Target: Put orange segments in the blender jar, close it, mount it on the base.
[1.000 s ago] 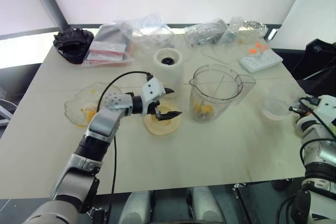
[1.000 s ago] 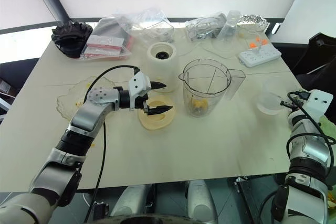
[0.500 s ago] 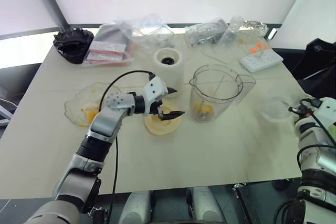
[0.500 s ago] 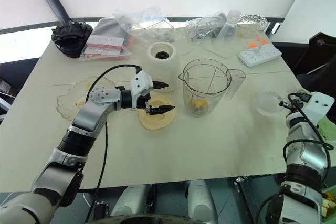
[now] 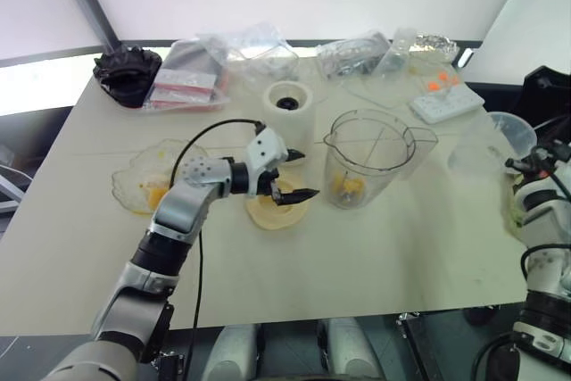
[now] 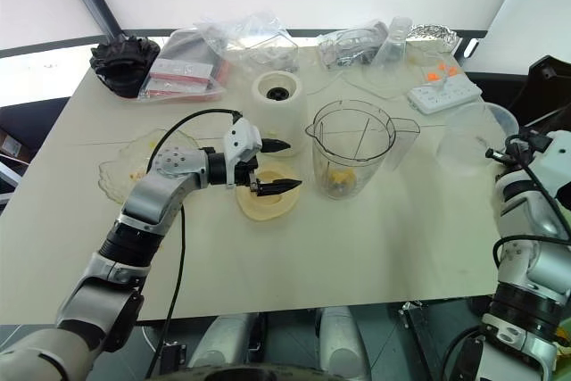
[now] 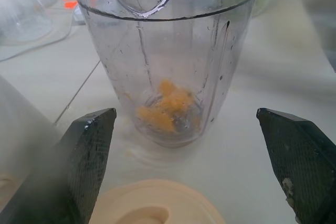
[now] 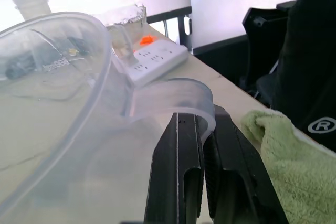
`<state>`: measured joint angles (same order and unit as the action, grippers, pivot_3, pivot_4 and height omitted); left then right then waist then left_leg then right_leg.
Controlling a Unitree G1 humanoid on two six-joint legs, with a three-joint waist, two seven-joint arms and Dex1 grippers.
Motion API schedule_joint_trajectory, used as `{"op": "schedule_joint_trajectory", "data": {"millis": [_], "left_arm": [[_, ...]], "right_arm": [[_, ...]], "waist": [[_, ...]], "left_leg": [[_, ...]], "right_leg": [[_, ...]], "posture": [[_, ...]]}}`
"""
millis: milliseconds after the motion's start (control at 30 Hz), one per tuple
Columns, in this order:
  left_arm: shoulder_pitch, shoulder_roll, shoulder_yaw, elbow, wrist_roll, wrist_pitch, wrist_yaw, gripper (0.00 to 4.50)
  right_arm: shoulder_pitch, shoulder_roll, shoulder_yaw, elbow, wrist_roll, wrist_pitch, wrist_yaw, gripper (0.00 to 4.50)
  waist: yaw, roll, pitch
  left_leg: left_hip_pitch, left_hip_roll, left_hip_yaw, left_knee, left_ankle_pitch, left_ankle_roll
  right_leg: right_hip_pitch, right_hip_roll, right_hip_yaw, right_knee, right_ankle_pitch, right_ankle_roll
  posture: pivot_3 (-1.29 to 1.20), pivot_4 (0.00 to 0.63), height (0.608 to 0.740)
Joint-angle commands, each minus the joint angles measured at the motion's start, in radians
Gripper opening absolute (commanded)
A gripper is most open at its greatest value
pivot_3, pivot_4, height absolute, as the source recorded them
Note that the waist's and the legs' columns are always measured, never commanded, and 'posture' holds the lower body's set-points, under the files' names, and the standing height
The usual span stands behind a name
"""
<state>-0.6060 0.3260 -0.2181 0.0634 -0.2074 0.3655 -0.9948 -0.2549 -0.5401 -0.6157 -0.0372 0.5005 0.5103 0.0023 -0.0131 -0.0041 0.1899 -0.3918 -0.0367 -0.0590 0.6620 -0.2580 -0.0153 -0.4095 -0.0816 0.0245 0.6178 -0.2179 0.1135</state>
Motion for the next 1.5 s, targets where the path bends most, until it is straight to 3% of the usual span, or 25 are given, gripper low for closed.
{"op": "schedule_joint_trajectory", "data": {"millis": [33, 400, 633, 1000, 1167, 1500], "left_arm": [[-0.022, -0.004, 0.028, -0.038, -0.031, -0.019, 0.007, 4.50], [-0.017, -0.055, 0.068, -0.007, -0.083, -0.031, 0.055, 4.50], [-0.021, -0.073, 0.065, 0.017, -0.083, -0.044, 0.069, 4.50], [-0.017, -0.072, 0.052, 0.018, -0.077, -0.052, 0.062, 4.50], [-0.007, -0.065, 0.050, 0.007, -0.077, -0.051, 0.056, 4.50], [-0.016, -0.064, 0.046, 0.012, -0.074, -0.053, 0.055, 4.50]], "right_arm": [[-0.035, -0.074, -0.071, -0.161, 0.069, 0.080, -0.004, 0.03], [-0.053, -0.329, -0.065, -0.380, 0.081, 0.294, 0.070, 0.03], [-0.087, -0.422, -0.007, -0.452, 0.046, 0.356, 0.106, 0.03], [-0.113, -0.498, 0.180, -0.498, -0.103, 0.300, 0.181, 0.03], [-0.153, -0.495, 0.255, -0.493, -0.158, 0.275, 0.206, 0.03], [-0.205, -0.509, 0.365, -0.450, -0.299, 0.184, 0.279, 0.03]], "waist": [[0.001, 0.000, 0.000], [0.002, 0.000, 0.000], [0.003, -0.001, 0.001], [0.003, -0.001, 0.001], [0.003, -0.001, 0.001], [0.004, -0.001, 0.001]], "left_leg": [[0.000, 0.000, 0.000, 0.000, 0.000, 0.000], [-0.001, 0.001, 0.000, 0.000, 0.000, 0.001], [-0.002, 0.001, 0.000, 0.000, -0.001, 0.001], [-0.008, 0.001, 0.000, 0.000, -0.001, 0.002], [-0.016, 0.000, 0.000, 0.001, -0.001, 0.002], [-0.017, 0.000, 0.000, 0.001, -0.001, 0.002]], "right_leg": [[0.000, 0.000, 0.000, 0.000, 0.000, 0.000], [0.000, 0.000, 0.000, -0.003, 0.000, 0.000], [0.000, 0.000, 0.000, -0.004, 0.000, 0.000], [-0.005, -0.001, 0.000, -0.005, 0.000, 0.000], [-0.015, 0.000, 0.000, -0.003, 0.002, 0.003], [-0.016, 0.000, -0.001, -0.004, 0.002, 0.003]], "posture": [[0.00, 0.150, 0.740], [0.00, 0.150, 0.740], [0.00, 0.150, 0.740], [0.00, 0.150, 0.740], [0.00, 0.150, 0.740], [0.00, 0.150, 0.740]]}}
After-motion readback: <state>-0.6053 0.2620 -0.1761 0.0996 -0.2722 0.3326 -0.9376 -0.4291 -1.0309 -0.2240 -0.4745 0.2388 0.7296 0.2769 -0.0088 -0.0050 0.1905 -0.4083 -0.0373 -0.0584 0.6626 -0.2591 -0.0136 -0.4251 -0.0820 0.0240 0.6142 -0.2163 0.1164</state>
